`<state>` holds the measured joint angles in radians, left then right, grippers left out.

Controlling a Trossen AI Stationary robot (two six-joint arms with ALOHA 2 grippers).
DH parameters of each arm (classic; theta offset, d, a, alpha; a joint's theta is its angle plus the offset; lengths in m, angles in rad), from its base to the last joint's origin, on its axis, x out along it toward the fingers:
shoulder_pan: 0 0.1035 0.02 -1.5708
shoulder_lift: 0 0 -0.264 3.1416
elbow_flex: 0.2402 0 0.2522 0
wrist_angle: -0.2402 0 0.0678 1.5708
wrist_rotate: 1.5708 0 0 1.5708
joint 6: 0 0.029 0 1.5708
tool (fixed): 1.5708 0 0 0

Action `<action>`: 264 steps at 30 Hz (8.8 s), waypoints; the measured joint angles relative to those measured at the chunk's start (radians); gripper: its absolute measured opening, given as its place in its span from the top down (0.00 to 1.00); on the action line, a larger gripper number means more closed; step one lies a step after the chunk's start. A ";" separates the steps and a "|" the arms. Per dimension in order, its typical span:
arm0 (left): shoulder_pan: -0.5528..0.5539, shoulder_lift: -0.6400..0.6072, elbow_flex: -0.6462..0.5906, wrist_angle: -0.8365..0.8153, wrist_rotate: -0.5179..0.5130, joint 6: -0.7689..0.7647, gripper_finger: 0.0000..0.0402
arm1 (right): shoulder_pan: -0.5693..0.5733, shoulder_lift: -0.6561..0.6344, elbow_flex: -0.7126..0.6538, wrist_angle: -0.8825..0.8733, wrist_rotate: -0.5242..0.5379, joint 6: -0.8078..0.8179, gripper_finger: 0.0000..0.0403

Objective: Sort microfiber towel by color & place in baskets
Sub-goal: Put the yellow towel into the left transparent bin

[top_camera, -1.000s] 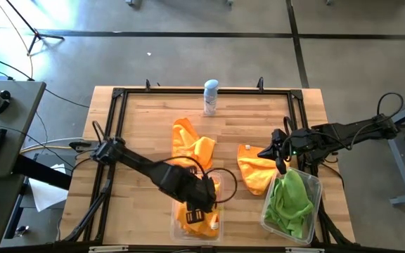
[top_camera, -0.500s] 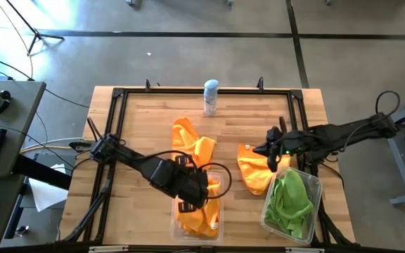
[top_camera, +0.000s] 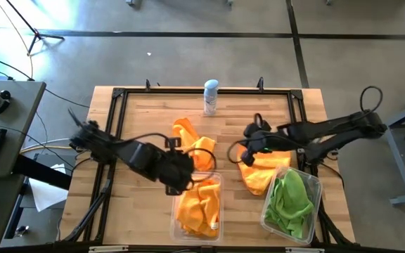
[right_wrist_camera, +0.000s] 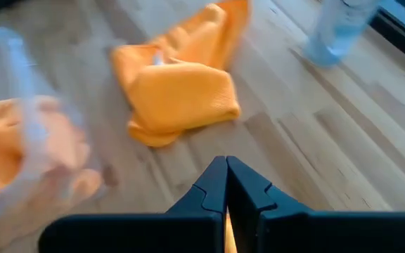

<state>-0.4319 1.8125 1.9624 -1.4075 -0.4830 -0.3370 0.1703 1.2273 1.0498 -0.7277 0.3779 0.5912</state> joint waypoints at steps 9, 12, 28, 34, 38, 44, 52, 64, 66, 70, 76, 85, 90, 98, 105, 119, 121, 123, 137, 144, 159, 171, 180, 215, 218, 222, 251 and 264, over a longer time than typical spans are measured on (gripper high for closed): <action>0.039 -0.469 -0.617 0.356 0.043 -0.071 0.64 | -0.095 0.248 0.240 -0.353 -0.100 0.136 0.88; 0.042 -0.600 -0.742 0.393 0.056 -0.117 0.64 | -0.120 0.303 0.253 -0.418 -0.166 0.187 0.79; 0.042 -0.883 -0.987 0.442 0.058 -0.124 0.64 | -0.177 0.411 0.067 -0.476 -0.394 0.390 0.31; 0.042 -0.882 -0.987 0.442 0.058 -0.088 0.64 | -0.174 0.410 -0.057 -0.425 -0.484 0.448 0.29; 0.042 -0.882 -0.987 0.441 0.057 -0.083 0.64 | -0.157 0.410 -0.152 -0.297 -0.536 0.485 0.29; 0.042 -0.882 -0.987 0.441 0.057 -0.079 0.64 | -0.142 0.404 -0.248 -0.118 -0.570 0.522 0.29; 0.042 -0.882 -0.987 0.441 0.055 -0.080 0.64 | -0.141 0.405 -0.265 -0.104 -0.544 0.537 0.29; 0.061 -0.882 -0.987 0.443 0.054 -0.157 0.64 | -0.123 0.409 -0.231 -0.029 -0.372 0.530 0.73; 0.061 -0.882 -0.987 0.443 0.054 -0.193 0.64 | -0.106 0.409 -0.231 0.000 -0.324 0.529 0.84; 0.061 -0.882 -0.987 0.444 0.054 -0.260 0.64 | -0.076 0.402 -0.232 0.032 -0.254 0.499 0.97; 0.061 -0.882 -0.987 0.444 0.060 -0.330 0.64 | -0.054 0.322 -0.236 0.044 -0.169 0.443 0.96; 0.061 -0.881 -0.987 0.444 0.063 -0.333 0.64 | 0.038 0.030 -0.178 -0.036 -0.037 0.374 0.99; 0.061 -0.880 -0.987 0.434 0.064 -0.332 0.64 | 0.128 -0.060 -0.004 -0.104 0.101 0.280 0.99; 0.060 -0.855 -0.987 0.434 0.065 -0.340 0.64 | 0.268 0.026 0.344 -0.060 0.221 0.012 1.00; 0.060 -0.813 -0.987 0.434 0.065 -0.345 0.64 | 0.341 0.240 0.597 -0.054 0.172 -0.146 1.00; 0.029 -0.739 -0.987 0.447 0.065 -0.432 0.64 | 0.326 0.650 0.802 -0.061 -0.107 -0.276 1.00; 0.018 -0.739 -0.987 0.462 0.066 -0.444 0.64 | 0.308 0.704 0.802 -0.058 -0.155 -0.275 1.00; 0.005 -0.739 -0.987 0.484 0.065 -0.446 0.64 | 0.294 0.753 0.802 -0.056 -0.201 -0.275 1.00; -0.047 -0.739 -0.987 0.493 0.053 -0.472 0.64 | 0.228 0.999 0.804 -0.082 -0.394 -0.222 0.99; -0.047 -0.739 -0.987 0.492 0.050 -0.446 0.64 | 0.238 1.004 0.809 -0.081 -0.380 -0.199 0.87; -0.047 -0.739 -0.987 0.493 0.053 -0.521 0.64 | 0.266 1.012 1.163 -0.405 -0.353 -0.311 0.57; -0.068 -0.736 -0.987 0.498 0.051 -0.604 0.64 | 0.365 0.830 1.141 -0.489 -0.124 -0.357 0.65; -0.075 -0.694 -0.987 0.532 0.026 -0.592 0.64 | 0.396 0.516 0.617 -0.302 -0.057 -0.212 0.98; 0.542 -0.334 -0.986 0.950 0.437 0.191 0.66 | 0.036 -0.114 -0.100 0.167 0.016 0.063 1.00; 0.589 -0.265 -0.986 0.980 0.478 0.222 0.60 | -0.009 -0.114 -0.100 0.167 0.016 0.063 1.00; 0.625 -0.181 -0.986 1.037 0.478 0.280 0.53 | -0.061 -0.114 -0.100 0.167 0.016 0.090 1.00; 0.643 -0.140 -0.963 0.891 0.352 0.289 0.98 | -0.118 -0.114 -0.100 0.146 0.061 0.109 1.00; 0.412 -0.412 -0.647 0.536 0.157 0.022 1.00 | -0.099 -0.115 -0.100 -0.094 -0.018 0.015 1.00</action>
<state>-0.0194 1.4006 1.3153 -0.8713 -0.3264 -0.3148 0.0716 1.1126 0.9501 -0.8213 0.3603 0.6063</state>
